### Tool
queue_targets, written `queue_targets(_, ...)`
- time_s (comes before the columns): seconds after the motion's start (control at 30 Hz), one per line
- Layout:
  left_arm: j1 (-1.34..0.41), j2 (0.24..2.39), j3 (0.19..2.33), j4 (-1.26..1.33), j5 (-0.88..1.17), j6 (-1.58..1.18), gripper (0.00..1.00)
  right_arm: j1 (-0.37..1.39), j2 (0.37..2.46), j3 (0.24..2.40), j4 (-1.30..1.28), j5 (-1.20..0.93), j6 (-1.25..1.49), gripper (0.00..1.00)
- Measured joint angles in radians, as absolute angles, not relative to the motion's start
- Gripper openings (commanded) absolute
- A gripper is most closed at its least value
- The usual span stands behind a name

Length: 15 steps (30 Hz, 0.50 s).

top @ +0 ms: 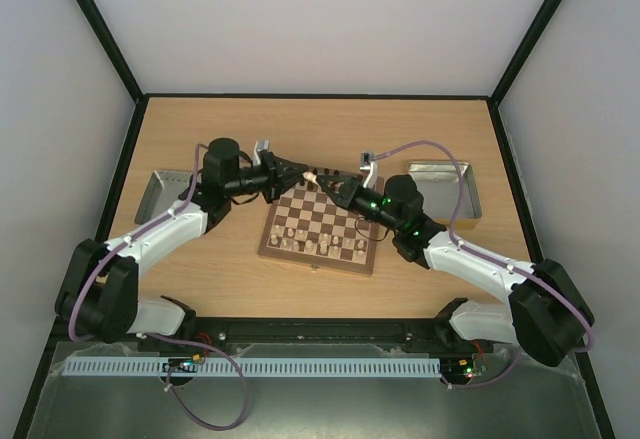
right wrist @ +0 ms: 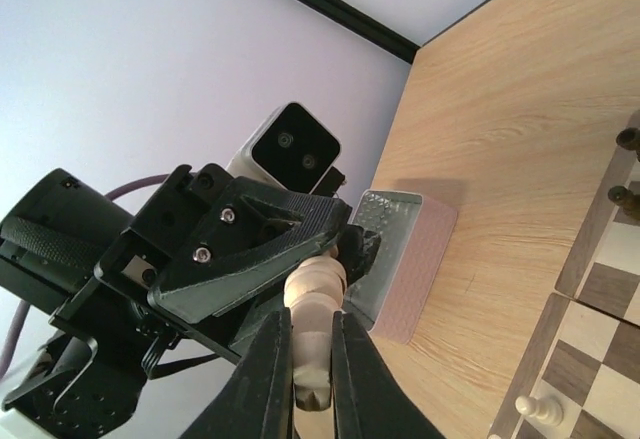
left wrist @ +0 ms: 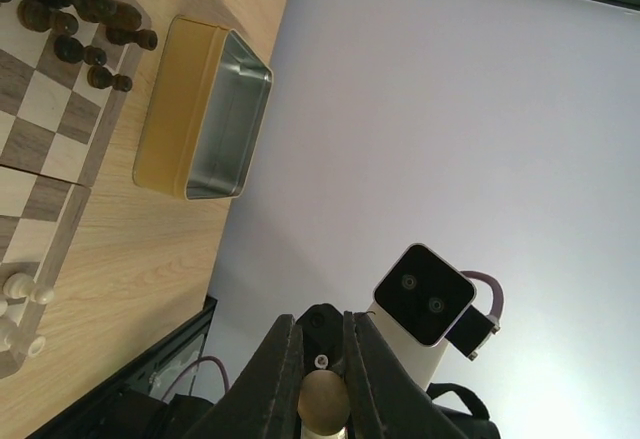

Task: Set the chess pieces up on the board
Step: Pick up the chess piece from the chessboard, then place the chess piece on the chessboard.

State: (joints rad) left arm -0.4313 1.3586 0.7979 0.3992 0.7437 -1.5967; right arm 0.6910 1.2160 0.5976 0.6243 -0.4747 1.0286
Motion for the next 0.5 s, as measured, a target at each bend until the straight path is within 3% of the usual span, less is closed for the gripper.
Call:
queue_targets(0.23, -0.431, 1.333, 0.799, 0.315, 0.690, -1.487, 0.02, 0.691, 1.204, 0.661, 0.435, -0.441, 1.017, 0.02)
queue_targets(0.5, -0.430, 1.198, 0.807, -0.037, 0.385, -1.076, 0.02, 0.692, 1.204, 0.874, -0.186, -0.275, 0.887, 0.02)
